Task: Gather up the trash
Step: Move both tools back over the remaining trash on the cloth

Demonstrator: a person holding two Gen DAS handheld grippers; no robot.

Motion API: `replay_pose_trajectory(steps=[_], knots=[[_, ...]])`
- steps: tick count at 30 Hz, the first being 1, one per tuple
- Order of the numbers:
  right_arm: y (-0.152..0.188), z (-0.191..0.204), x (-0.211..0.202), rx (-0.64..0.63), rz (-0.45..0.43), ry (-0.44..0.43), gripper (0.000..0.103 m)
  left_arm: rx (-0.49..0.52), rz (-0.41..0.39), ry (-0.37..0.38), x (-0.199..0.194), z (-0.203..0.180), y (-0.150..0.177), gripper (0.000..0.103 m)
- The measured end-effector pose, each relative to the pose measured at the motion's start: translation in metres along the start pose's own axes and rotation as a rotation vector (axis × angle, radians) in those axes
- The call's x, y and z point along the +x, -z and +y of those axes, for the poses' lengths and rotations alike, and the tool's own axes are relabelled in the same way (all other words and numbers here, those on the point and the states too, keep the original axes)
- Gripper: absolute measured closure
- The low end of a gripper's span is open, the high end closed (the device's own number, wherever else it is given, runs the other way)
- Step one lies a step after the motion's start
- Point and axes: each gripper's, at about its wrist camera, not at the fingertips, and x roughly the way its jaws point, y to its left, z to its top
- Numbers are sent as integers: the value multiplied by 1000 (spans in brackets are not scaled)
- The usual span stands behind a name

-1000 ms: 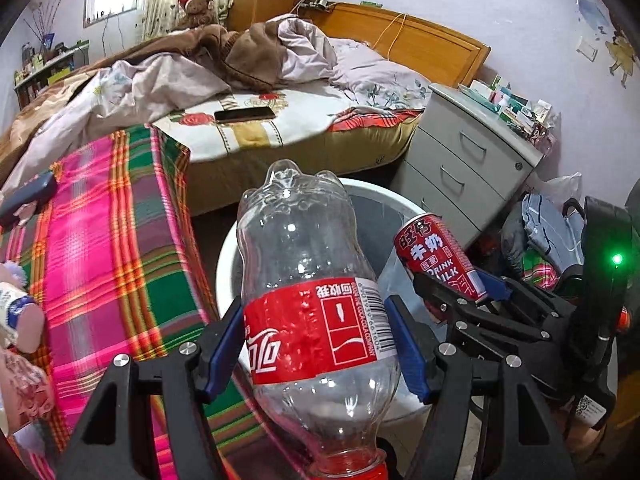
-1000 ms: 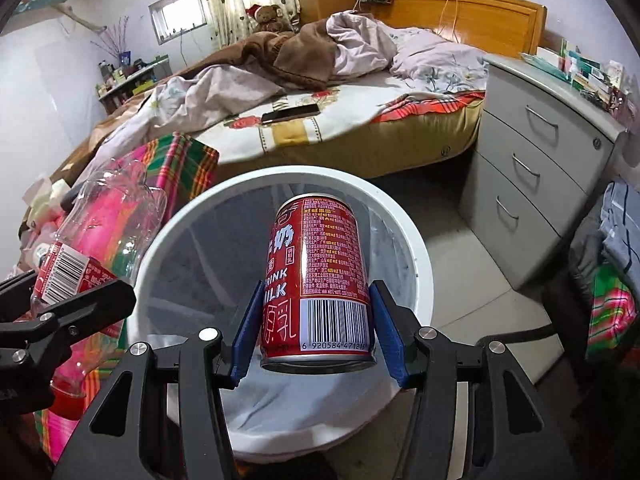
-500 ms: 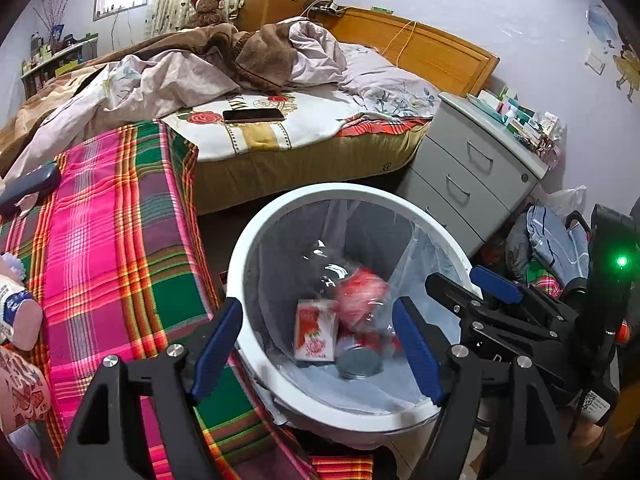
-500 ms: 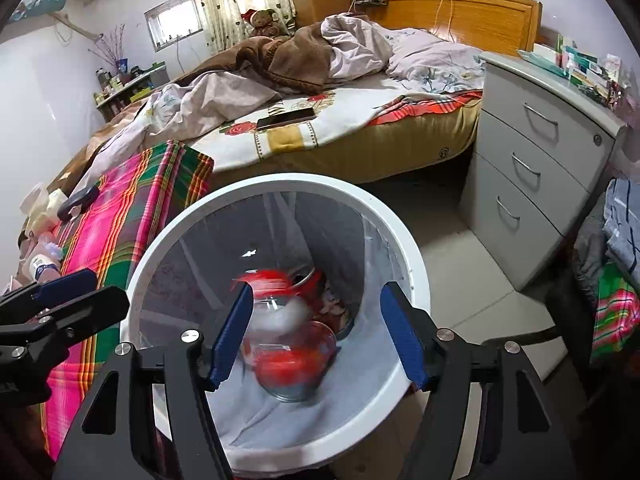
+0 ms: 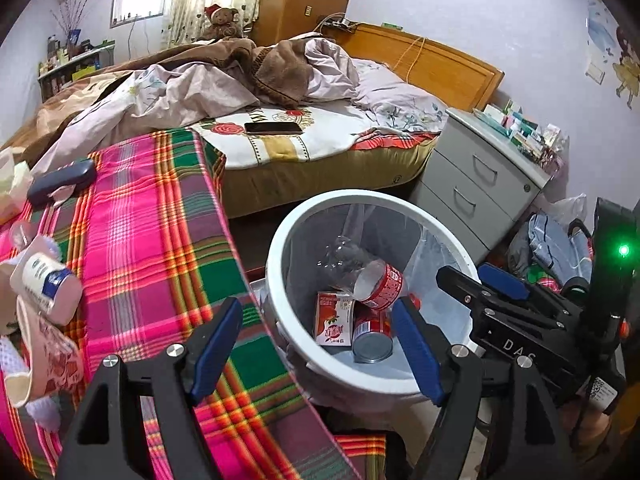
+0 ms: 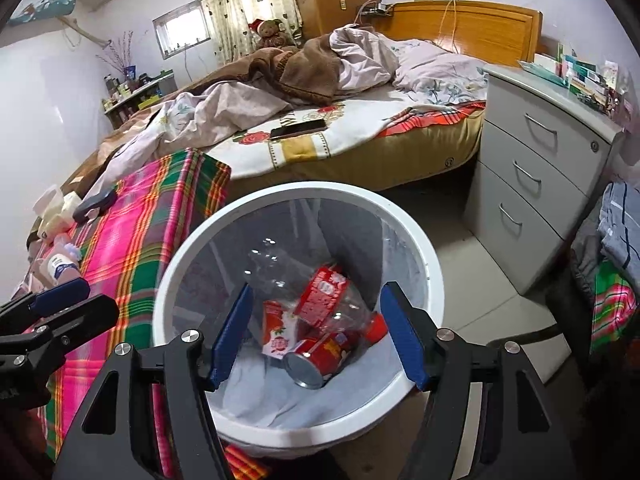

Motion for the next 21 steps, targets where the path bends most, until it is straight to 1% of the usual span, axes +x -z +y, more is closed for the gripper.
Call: replay_pose_trajectory(steps=[5,9,15,16,19,21], knots=[[2,15,-7,-23,-19,-18,35,-9,-28,-47,-17,12,8,24],[5,30,-13,-38,-34,-39,35,-24,-50,-65,-32,25,14,24],[9,53,-17,-69,-45,-73,35,-23,-92,-150,-55,43,27,24],[9,56,-17,-72,-46,-79,35,-27,-96,-159,-58,46,30,24],[11,69,-18,-86,-47,-101,35,-63,-106,-153,-68,61,36,24],[13,78,-17,-100,-46,-112,35,-79,-113,-179,-75,72,41,24]])
